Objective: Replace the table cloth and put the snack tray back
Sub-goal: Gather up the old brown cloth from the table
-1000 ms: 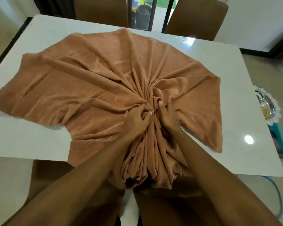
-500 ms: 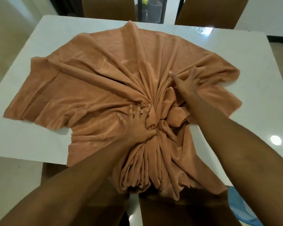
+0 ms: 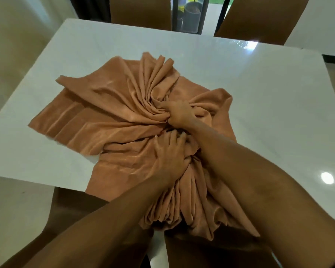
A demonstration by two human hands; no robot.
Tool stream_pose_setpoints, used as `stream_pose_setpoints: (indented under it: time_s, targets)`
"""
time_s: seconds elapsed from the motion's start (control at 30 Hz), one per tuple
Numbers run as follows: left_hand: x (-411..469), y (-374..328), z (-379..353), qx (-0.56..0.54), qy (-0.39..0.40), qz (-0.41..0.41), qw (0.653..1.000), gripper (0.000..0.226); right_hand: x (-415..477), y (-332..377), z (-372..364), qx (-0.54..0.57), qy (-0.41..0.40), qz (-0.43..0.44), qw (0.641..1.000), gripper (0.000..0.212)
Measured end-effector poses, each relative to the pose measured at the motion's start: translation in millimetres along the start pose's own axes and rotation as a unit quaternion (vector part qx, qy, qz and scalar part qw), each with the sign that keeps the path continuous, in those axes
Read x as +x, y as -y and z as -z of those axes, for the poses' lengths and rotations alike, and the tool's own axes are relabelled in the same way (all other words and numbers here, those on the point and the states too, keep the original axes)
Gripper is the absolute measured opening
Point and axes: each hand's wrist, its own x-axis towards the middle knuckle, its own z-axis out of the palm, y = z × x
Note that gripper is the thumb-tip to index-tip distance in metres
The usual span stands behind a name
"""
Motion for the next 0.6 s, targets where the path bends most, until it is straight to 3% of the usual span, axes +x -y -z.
stream_pose_setpoints:
  time_s: [0.07,0.13,0.23,0.3,0.47,0.6]
  targets:
    - [-8,5,5,-0.005,-0.040,0.064,0.997,0.093,-3,-15,13,0.002,-0.100,-0.034,0.994,0.044]
    - [-11,15,11,0.013,-0.071,0.070,0.995,0.095,-13,-26,36,0.033,-0.177,-0.112,0.977,0.032]
    - [0,38,27,0.015,-0.091,0.054,0.994,0.092,-12,-1,85,-0.028,-0.043,-0.011,0.999,0.019]
    - [18,51,42,-0.004,-0.111,0.060,0.992,0.086,-14,8,103,-0.059,-0.061,0.060,0.995,0.013]
    - [70,59,83,-0.056,-0.136,0.008,0.989,0.093,-40,-6,122,-0.117,-0.218,0.158,0.956,0.013]
    - [111,56,139,-0.086,-0.177,-0.117,0.973,0.078,-51,-16,167,-0.156,-0.364,0.191,0.898,0.018]
